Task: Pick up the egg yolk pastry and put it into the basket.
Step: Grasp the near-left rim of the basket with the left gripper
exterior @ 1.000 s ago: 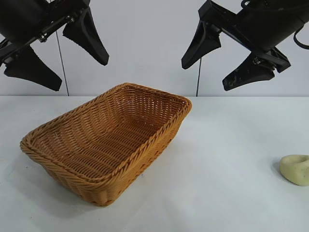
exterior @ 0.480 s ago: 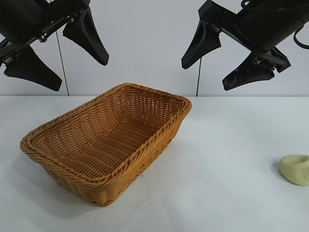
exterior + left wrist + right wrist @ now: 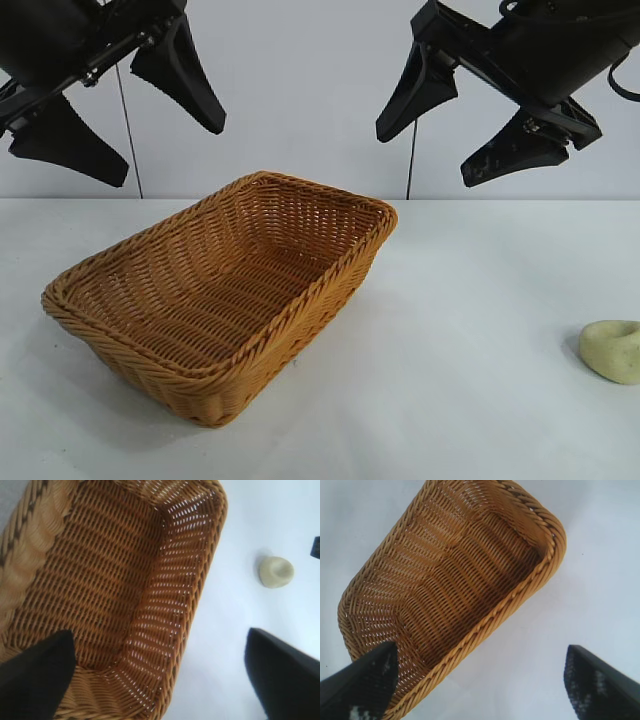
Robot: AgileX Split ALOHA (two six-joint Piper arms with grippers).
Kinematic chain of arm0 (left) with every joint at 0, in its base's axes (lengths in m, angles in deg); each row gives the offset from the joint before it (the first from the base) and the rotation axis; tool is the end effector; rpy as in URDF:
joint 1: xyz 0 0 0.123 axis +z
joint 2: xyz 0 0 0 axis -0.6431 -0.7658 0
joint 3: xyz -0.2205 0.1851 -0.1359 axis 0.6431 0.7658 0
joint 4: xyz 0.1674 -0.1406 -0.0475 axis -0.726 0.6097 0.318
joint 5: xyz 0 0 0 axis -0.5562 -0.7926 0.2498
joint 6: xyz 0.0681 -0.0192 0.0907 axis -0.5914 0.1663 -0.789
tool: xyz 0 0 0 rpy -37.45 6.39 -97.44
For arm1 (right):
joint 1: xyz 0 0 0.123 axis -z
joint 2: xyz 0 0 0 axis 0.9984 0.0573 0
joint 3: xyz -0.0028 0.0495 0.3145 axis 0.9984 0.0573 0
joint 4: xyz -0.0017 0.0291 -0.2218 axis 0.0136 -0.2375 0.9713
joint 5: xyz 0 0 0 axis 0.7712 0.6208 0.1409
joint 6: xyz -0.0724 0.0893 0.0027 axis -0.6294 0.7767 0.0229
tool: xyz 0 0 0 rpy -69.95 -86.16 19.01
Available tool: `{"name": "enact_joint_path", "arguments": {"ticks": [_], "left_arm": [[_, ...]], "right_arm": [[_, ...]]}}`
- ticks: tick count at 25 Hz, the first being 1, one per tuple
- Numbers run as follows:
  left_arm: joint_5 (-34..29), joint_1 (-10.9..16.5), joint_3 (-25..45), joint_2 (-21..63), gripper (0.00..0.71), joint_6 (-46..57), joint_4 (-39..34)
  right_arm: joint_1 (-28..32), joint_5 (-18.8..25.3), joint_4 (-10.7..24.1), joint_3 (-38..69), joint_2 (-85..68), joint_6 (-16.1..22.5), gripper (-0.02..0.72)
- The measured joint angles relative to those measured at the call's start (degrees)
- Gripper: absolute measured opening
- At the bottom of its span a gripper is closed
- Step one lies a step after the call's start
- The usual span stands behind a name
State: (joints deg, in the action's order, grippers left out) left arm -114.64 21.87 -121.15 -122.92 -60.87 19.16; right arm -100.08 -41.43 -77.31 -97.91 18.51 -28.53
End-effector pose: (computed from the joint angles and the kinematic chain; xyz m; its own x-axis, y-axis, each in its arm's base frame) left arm 0.2901 -0.1401 0.2958 -0.9118 -0.0688 -0.4049 0.1552 0.8550 -0.4949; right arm 0.3050 0.1210 0.2810 -0.8960 0.0657 -0.4392 -0.1782 0.8526 0.4912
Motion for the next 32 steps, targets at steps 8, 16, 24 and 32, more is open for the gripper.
{"name": "enact_joint_path", "arguments": {"ticks": [8,16,24,32], "left_arm": [[-3.2,-0.1,0.6,6.0,0.661,10.4,-5.6],[-2.3,-6.5,9.0,11.9,0.661,32.7,-15.9],[5.3,-10.3,17.0,12.0,0.661,67.8,-31.9],[7.5,-10.3,18.3,12.0,0.661,81.5,-37.9]], "right_arm": [[0.0,0.0,0.0,0.0,0.0,0.0,0.646],[0.0,-0.1,0.0,0.0,0.0,0.0,0.646],[0.0,-0.1,0.0,0.0,0.0,0.0,0.646],[0.0,-0.1,-0.1,0.0,0.0,0.0,0.646]]}}
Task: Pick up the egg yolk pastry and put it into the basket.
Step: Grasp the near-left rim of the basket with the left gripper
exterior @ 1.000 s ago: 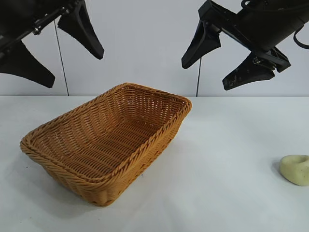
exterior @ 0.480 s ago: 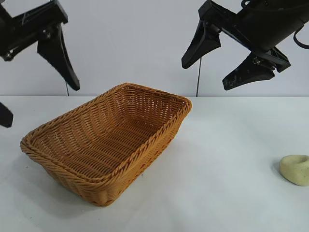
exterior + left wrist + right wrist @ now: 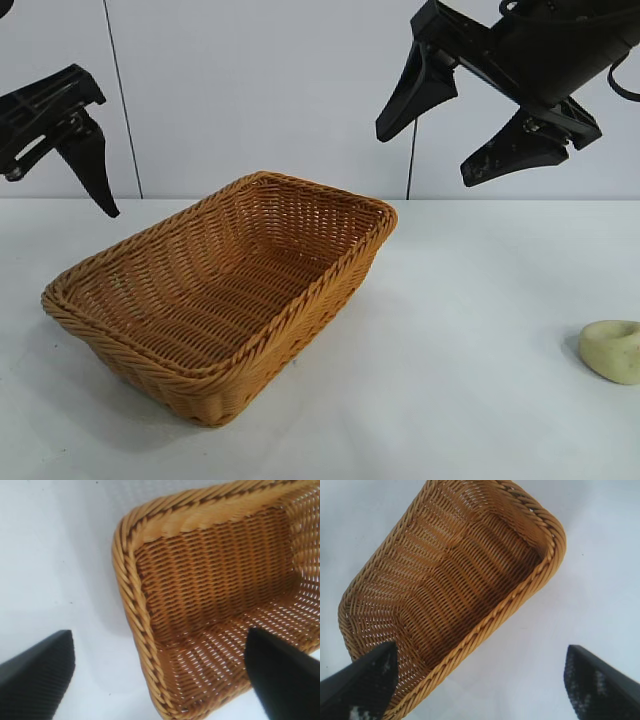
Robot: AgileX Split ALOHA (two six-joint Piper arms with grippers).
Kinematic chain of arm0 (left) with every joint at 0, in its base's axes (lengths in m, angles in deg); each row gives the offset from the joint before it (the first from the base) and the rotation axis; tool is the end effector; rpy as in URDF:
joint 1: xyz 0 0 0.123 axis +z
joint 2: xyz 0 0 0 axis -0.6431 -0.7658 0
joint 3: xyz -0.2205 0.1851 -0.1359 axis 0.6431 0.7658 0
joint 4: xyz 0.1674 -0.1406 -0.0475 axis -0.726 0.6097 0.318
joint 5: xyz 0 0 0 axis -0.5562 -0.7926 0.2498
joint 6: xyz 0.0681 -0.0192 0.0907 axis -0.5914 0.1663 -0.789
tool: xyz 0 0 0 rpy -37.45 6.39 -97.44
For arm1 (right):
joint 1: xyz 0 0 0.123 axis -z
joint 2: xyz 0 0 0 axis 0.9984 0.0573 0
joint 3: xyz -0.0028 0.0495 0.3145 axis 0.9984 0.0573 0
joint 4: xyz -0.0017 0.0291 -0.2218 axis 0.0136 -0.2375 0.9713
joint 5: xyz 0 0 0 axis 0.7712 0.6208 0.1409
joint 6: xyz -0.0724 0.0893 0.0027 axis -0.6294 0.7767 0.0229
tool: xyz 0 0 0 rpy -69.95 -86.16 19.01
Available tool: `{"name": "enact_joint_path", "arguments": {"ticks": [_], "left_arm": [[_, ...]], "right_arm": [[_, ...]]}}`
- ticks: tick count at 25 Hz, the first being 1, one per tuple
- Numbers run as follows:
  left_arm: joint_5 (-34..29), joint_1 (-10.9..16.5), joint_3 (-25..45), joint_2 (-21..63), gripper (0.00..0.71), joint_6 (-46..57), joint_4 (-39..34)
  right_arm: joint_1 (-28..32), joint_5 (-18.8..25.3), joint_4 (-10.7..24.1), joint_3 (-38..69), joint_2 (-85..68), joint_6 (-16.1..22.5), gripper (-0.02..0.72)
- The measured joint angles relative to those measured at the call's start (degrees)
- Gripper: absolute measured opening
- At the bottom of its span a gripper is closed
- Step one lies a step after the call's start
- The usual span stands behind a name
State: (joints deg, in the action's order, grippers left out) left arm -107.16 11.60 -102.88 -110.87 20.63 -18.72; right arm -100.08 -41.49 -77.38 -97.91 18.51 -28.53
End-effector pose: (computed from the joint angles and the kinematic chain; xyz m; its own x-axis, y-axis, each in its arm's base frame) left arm 0.2155 -0.1124 0.2635 -0.6601 -0.7314 -0.1713 -0.5966 0.6490 -0.4721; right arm 0.3051 0.1210 0.2811 -0.8956 0.0672 -0.4397 -0.1775 0.8524 0.4919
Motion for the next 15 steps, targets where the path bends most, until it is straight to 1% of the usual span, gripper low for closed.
{"name": "enact_joint_path", "arguments": {"ticks": [3,6,15], "left_arm": [[0.1,0.0,0.0,-1.4,0.661,0.5,0.0],[0.5,0.0,0.0,-4.5,0.661,0.7,-0.1],[7.7,0.0,0.1,-17.2,0.661,0.6,0.3]], "right_arm": [[0.0,0.0,0.0,0.0,0.0,0.0,0.646],[0.0,0.0,0.0,0.0,0.0,0.0,0.646],[0.0,0.0,0.0,0.0,0.0,0.0,0.646]]}}
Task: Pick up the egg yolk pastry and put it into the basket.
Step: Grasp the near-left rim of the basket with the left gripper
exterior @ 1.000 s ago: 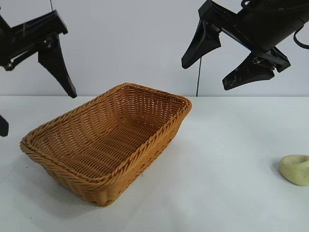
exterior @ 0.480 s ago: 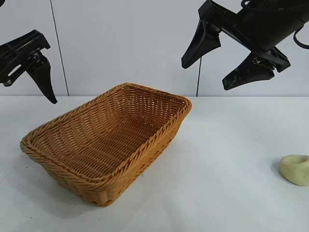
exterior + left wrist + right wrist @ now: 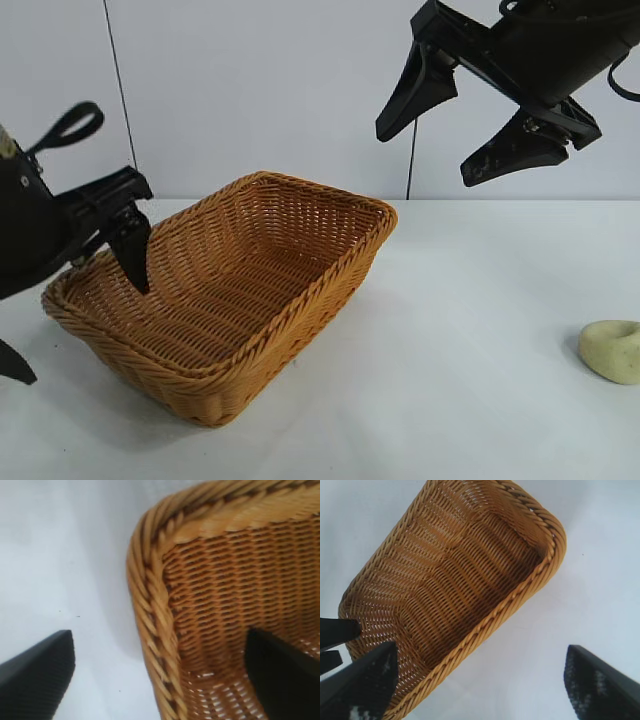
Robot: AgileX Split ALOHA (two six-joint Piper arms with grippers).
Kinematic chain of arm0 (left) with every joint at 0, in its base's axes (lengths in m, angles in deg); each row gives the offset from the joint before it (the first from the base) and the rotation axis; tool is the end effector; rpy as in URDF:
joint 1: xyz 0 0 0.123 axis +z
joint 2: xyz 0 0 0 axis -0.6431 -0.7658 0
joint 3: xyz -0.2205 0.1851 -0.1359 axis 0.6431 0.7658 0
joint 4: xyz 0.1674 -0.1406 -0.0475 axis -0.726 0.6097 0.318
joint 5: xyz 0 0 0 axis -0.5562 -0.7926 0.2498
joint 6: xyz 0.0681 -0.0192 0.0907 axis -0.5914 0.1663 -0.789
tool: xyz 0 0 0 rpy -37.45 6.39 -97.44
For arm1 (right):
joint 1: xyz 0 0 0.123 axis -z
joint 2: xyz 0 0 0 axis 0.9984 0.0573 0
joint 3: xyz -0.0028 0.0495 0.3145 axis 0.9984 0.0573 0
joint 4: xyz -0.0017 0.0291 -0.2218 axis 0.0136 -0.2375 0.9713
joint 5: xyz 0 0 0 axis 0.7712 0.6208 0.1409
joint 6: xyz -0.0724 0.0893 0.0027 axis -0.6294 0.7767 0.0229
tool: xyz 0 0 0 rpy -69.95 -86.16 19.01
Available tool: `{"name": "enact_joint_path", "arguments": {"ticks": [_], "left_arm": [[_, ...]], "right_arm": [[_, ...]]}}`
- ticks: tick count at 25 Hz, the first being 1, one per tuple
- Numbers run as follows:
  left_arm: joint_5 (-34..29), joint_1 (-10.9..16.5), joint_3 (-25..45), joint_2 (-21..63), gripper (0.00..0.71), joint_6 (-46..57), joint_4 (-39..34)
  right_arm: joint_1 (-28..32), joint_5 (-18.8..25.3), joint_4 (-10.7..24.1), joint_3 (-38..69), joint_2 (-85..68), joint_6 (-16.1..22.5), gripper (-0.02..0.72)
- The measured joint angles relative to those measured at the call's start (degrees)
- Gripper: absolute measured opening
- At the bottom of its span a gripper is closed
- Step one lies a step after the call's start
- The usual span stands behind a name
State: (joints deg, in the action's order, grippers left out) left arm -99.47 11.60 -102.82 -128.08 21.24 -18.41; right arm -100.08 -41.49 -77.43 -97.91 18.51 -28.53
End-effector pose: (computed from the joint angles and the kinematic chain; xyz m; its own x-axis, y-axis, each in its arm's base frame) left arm 0.2547 -0.1348 0.1894 -0.6776 -0.7259 -0.1180 -0.6626 0.6721 -0.3305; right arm 0.3051 0.1211 0.2811 -0.8957 0.0679 -0.4395 -0.1771 0.8520 0.4926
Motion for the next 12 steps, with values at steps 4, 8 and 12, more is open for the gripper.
{"name": "enact_joint_path", "arguments": {"ticks": [4,8,12], "left_arm": [[3.1,0.0,0.0,-4.1,0.661,-0.6,2.6],[5.0,0.0,0.0,-5.1,0.661,-1.8,4.4],[6.0,0.0,0.0,-5.9,0.661,-2.1,4.5]], "right_arm": [[0.0,0.0,0.0,0.0,0.0,0.0,0.646],[0.0,0.0,0.0,0.0,0.0,0.0,0.646],[0.0,0.0,0.1,0.0,0.0,0.0,0.646]]}}
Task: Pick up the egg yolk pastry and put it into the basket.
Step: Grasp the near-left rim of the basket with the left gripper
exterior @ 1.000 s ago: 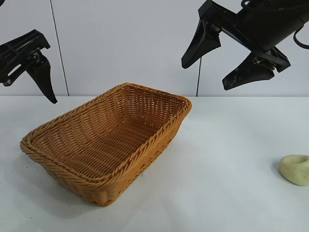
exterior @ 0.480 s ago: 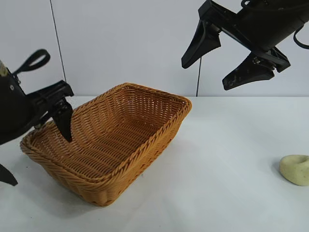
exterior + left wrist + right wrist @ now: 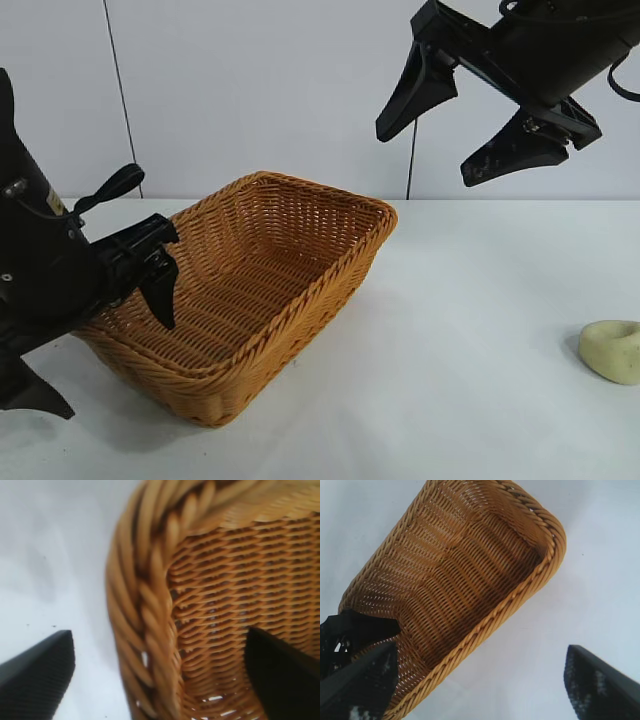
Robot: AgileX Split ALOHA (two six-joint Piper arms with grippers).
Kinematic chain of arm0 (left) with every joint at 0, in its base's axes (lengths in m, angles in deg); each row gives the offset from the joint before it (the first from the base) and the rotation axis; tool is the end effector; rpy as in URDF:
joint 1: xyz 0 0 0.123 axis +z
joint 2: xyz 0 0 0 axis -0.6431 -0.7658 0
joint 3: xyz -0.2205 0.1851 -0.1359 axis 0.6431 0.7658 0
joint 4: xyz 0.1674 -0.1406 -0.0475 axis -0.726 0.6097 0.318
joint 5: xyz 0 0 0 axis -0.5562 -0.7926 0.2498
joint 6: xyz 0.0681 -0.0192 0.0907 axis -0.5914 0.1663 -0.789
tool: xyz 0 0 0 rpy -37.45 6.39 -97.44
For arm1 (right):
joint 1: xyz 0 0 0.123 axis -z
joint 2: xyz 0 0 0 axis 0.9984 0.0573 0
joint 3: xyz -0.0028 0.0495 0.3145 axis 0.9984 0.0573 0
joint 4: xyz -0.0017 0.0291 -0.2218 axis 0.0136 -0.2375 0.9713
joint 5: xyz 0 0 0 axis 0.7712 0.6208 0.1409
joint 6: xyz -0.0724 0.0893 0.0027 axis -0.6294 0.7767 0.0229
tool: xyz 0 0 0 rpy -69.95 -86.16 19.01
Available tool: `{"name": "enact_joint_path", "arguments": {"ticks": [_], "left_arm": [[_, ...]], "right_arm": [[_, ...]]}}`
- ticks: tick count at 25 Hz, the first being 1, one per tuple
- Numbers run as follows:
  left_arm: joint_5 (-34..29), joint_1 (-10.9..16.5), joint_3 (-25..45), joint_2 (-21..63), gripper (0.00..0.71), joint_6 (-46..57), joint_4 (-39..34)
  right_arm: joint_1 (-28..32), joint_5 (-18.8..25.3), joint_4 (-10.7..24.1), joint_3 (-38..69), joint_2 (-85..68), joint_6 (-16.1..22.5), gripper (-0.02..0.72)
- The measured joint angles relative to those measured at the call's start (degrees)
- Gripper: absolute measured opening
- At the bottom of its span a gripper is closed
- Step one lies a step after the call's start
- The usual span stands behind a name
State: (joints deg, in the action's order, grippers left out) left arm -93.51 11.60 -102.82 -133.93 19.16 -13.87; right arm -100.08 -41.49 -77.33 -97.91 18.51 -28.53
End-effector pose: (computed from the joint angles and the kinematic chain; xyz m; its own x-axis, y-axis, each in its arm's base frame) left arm 0.2676 -0.1460 0.1633 -0.6628 -0.7448 -0.0772 -0.6837 0.6441 -0.3431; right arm 0.3051 0.1210 0.2810 -0.8956 0.0665 -0.4399 -0.1779 0.8527 0.4912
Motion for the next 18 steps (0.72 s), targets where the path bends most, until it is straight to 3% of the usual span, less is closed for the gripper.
{"name": "enact_joint_path", "arguments": {"ticks": [4,6,12,18], "left_arm": [[0.2,0.0,0.0,-1.0,0.648,-0.1,0.1],[0.3,0.0,0.0,-1.1,0.599,-0.1,0.2],[0.3,0.0,0.0,-1.1,0.379,-0.1,0.2],[0.9,0.0,0.0,-1.0,0.099,0.7,0.9]], "right_arm": [[0.0,0.0,0.0,0.0,0.0,0.0,0.646],[0.0,0.0,0.0,0.0,0.0,0.0,0.646],[0.0,0.1,0.0,0.0,0.0,0.0,0.646],[0.0,0.2,0.0,0.0,0.0,0.0,0.646]]}}
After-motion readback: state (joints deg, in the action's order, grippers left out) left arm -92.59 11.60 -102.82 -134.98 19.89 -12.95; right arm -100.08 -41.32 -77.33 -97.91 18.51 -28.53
